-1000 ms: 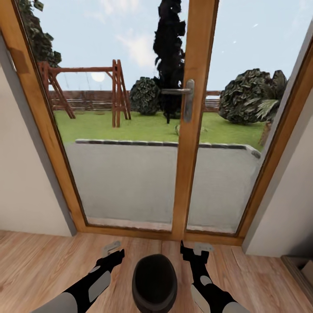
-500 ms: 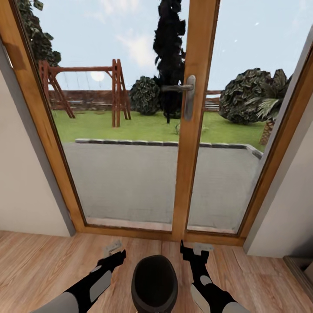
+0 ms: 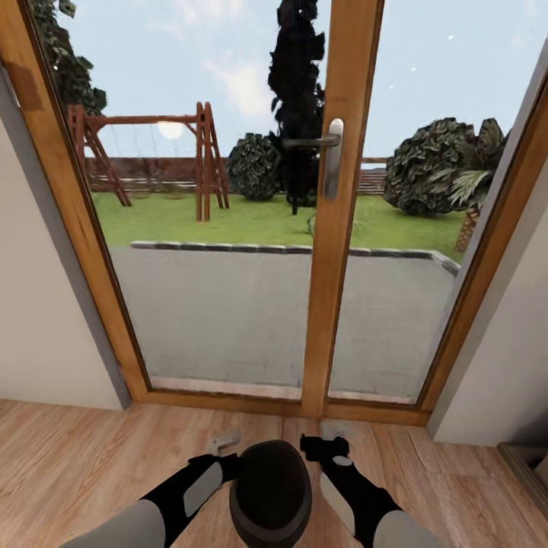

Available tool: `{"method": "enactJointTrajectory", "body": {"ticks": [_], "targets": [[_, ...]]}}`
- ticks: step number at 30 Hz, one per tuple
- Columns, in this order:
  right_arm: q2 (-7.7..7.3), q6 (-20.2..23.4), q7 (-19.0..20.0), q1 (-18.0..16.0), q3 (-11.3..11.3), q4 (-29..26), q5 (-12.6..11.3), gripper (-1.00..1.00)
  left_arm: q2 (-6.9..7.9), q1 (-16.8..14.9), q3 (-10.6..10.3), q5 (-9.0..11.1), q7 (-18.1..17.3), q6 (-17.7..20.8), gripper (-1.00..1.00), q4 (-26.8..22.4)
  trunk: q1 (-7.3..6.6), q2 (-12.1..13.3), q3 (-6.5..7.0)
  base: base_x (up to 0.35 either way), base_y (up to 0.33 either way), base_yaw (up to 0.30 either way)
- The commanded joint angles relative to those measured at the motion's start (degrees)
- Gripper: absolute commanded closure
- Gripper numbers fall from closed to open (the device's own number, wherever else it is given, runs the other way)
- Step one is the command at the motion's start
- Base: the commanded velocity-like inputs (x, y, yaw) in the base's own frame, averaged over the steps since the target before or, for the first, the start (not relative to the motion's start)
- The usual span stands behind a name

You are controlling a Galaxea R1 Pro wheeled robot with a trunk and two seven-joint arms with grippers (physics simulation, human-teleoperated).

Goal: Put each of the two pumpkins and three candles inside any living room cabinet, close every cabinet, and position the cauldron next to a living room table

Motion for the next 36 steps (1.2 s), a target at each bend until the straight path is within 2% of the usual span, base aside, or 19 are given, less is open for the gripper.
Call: {"method": "enactJointTrajectory", "body": {"ticks": [1, 3, 6, 7, 10, 16, 29, 36], "targets": [[-0.05, 2.3, -0.5, -0.8, 0.4, -0.3, -0.5, -1.00, -0.03, -1.3, -0.4, 0.4, 1.1, 1.8, -1.00, -0.2, 0.22, -0.4, -0.25, 0.000, 0.000, 0.000], [-0.05, 5.6, -0.5, -2.6, 0.1, -0.5, -0.8, -1.00, -0.07, -3.5, -0.3, 0.5, 1.8, 4.3, -1.00, -0.3, 0.66, -1.2, -0.61, 0.000, 0.000, 0.000], [-0.13, 11.1, -0.6, -5.4, -1.1, -0.5, -2.1, -1.00, -0.12, -6.0, -0.2, 0.6, 2.2, 5.7, -1.00, -0.3, 1.32, -2.4, -1.15, 0.000, 0.000, 0.000], [-0.23, 17.3, -0.5, -6.6, -2.1, -0.6, -3.5, -1.00, -0.16, -6.8, -0.2, 0.6, 2.3, 6.0, -1.00, -0.3, 1.54, -2.8, -1.33, 0.000, 0.000, 0.000], [-0.21, 22.1, -0.5, -7.1, -2.5, -0.5, -4.4, -1.00, -0.26, -7.1, 0.0, 0.7, 2.0, 5.9, -1.00, -0.1, 2.20, -4.1, -1.86, 0.000, 0.000, 0.000], [-0.16, 24.1, -0.5, -7.2, -2.7, -0.3, -4.6, -1.00, -0.13, -7.1, -0.1, 0.8, 1.8, 5.8, -1.00, 0.0, 3.51, -6.5, -2.94, 0.000, 0.000, 0.000], [-0.40, 24.1, -0.4, -7.3, -2.6, -0.1, -4.2, -1.00, 0.06, -7.2, -0.1, 1.3, 1.8, 5.5, -1.00, 0.4, 6.37, -11.7, -5.27, 0.000, 0.000, 0.000], [-0.40, 23.8, -0.2, -7.3, -2.5, -0.1, -4.1, -1.00, 0.02, -7.2, 0.0, 1.4, 1.6, 5.7, -1.00, 2.2, 7.91, -14.5, -6.53, 0.000, 0.000, 0.000]]}}
